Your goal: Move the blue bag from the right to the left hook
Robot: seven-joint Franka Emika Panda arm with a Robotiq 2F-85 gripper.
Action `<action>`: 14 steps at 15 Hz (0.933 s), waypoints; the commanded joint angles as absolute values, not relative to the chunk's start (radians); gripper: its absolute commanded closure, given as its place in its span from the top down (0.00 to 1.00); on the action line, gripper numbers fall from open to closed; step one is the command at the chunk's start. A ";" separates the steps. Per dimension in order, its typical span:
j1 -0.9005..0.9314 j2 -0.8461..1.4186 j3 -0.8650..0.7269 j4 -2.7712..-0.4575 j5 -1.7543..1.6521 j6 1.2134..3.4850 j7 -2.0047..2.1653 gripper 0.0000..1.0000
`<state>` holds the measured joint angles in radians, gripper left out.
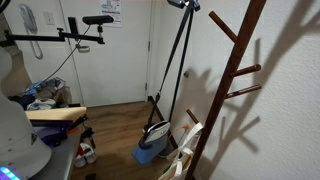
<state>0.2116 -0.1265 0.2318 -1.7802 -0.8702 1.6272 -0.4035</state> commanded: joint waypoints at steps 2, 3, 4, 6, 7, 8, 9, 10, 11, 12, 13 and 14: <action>0.206 -0.076 0.230 -1.691 -1.031 1.672 -0.383 0.02; 0.205 -0.068 0.226 -1.677 -1.040 1.677 -0.382 0.02; 0.202 -0.058 0.219 -1.666 -1.052 1.686 -0.380 0.02; 0.196 -0.041 0.203 -1.649 -1.056 1.696 -0.381 0.02; 0.193 -0.037 0.194 -1.647 -1.048 1.702 -0.382 0.02; 0.187 -0.035 0.183 -1.652 -1.043 1.709 -0.379 0.02; 0.183 -0.033 0.174 -1.656 -1.043 1.717 -0.374 0.02; 0.174 -0.037 0.161 -1.669 -1.030 1.732 -0.372 0.02; 0.169 -0.035 0.152 -1.674 -1.025 1.743 -0.375 0.02; 0.162 -0.033 0.141 -1.681 -1.015 1.755 -0.375 0.02; 0.157 -0.029 0.134 -1.683 -1.009 1.762 -0.372 0.02; 0.152 -0.025 0.126 -1.687 -1.002 1.773 -0.375 0.02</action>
